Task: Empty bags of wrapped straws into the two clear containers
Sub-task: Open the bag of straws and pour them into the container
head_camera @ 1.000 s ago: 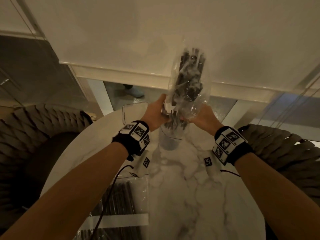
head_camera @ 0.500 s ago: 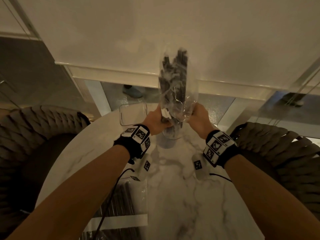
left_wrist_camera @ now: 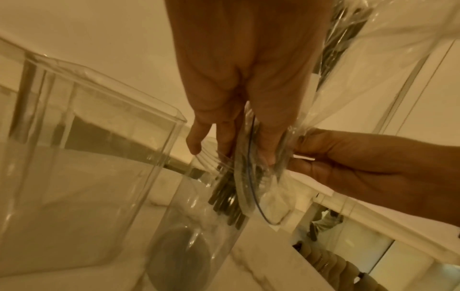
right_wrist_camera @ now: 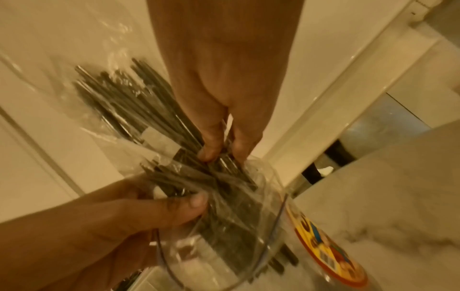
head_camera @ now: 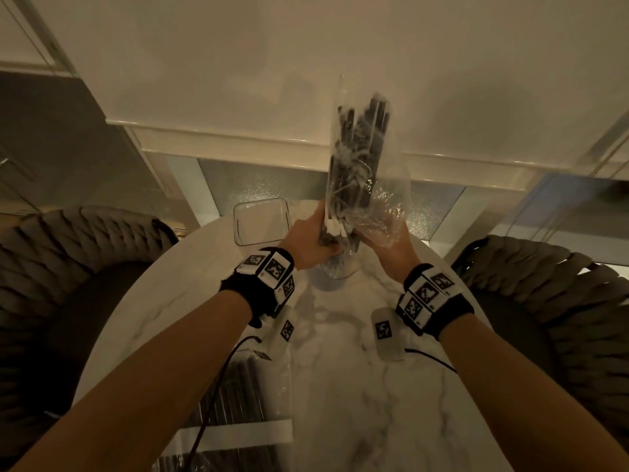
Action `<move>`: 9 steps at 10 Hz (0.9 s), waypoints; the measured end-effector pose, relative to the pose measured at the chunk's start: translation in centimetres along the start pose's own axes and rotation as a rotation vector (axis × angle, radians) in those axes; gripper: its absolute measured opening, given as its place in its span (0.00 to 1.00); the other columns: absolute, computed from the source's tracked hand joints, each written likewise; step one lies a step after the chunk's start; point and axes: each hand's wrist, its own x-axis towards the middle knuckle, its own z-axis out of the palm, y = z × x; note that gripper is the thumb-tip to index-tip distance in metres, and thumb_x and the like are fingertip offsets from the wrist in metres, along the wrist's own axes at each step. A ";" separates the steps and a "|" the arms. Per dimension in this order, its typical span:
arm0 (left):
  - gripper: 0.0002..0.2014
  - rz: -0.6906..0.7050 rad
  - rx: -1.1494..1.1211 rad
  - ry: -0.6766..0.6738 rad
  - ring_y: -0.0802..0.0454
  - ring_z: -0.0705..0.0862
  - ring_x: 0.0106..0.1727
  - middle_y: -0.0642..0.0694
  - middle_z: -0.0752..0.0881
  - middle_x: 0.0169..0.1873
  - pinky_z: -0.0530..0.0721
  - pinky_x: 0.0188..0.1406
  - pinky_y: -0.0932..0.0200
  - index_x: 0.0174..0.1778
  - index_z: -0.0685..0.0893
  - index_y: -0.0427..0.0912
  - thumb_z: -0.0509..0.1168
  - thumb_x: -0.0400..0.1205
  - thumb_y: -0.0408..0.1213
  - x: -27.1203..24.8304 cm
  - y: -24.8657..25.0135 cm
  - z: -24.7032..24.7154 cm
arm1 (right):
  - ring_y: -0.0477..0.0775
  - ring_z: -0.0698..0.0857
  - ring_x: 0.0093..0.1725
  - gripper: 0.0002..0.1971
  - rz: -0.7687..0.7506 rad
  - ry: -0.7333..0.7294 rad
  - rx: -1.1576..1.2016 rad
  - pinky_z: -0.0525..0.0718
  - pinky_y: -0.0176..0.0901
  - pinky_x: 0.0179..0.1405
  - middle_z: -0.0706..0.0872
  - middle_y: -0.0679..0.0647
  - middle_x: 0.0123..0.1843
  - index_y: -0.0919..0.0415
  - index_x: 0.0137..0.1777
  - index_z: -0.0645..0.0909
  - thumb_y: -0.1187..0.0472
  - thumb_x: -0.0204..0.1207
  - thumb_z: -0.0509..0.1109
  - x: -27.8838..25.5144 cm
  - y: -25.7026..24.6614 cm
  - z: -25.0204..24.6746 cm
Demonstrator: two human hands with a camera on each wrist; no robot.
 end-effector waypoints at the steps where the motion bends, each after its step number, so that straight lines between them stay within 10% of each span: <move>1: 0.38 0.016 -0.101 -0.022 0.42 0.85 0.60 0.41 0.86 0.60 0.81 0.60 0.54 0.76 0.65 0.52 0.76 0.72 0.39 -1.0 -0.1 0.1 | 0.59 0.86 0.51 0.12 -0.099 -0.052 0.166 0.84 0.60 0.58 0.87 0.62 0.51 0.51 0.50 0.85 0.67 0.70 0.74 -0.8 -0.3 -1.2; 3: 0.33 0.059 -0.162 -0.003 0.53 0.83 0.56 0.50 0.86 0.57 0.81 0.61 0.54 0.71 0.73 0.51 0.78 0.69 0.39 -1.1 0.9 -1.0 | 0.54 0.86 0.59 0.18 -0.016 -0.173 0.307 0.86 0.42 0.54 0.79 0.75 0.66 0.77 0.68 0.72 0.70 0.80 0.65 -1.2 -0.5 -2.1; 4: 0.29 0.061 -0.213 -0.030 0.61 0.81 0.51 0.56 0.83 0.52 0.80 0.54 0.62 0.66 0.75 0.46 0.77 0.70 0.34 -0.9 1.3 -2.0 | 0.70 0.81 0.65 0.21 -0.055 -0.199 0.338 0.82 0.65 0.65 0.80 0.73 0.65 0.71 0.68 0.74 0.61 0.78 0.70 -1.0 -1.0 -0.9; 7: 0.26 0.053 -0.076 0.086 0.50 0.85 0.53 0.48 0.86 0.52 0.84 0.57 0.50 0.55 0.85 0.49 0.80 0.61 0.48 -0.7 0.4 -3.1 | 0.60 0.84 0.56 0.18 -0.065 -0.092 0.077 0.84 0.57 0.60 0.85 0.61 0.56 0.66 0.57 0.81 0.61 0.67 0.76 -0.7 -2.2 -0.4; 9: 0.21 0.074 -0.097 0.183 0.44 0.85 0.53 0.41 0.86 0.56 0.84 0.49 0.56 0.57 0.81 0.40 0.75 0.69 0.27 -1.2 -0.7 -3.7 | 0.72 0.83 0.58 0.11 -0.109 -0.019 -0.328 0.80 0.61 0.62 0.84 0.73 0.57 0.78 0.57 0.79 0.74 0.76 0.65 0.2 -1.2 -0.6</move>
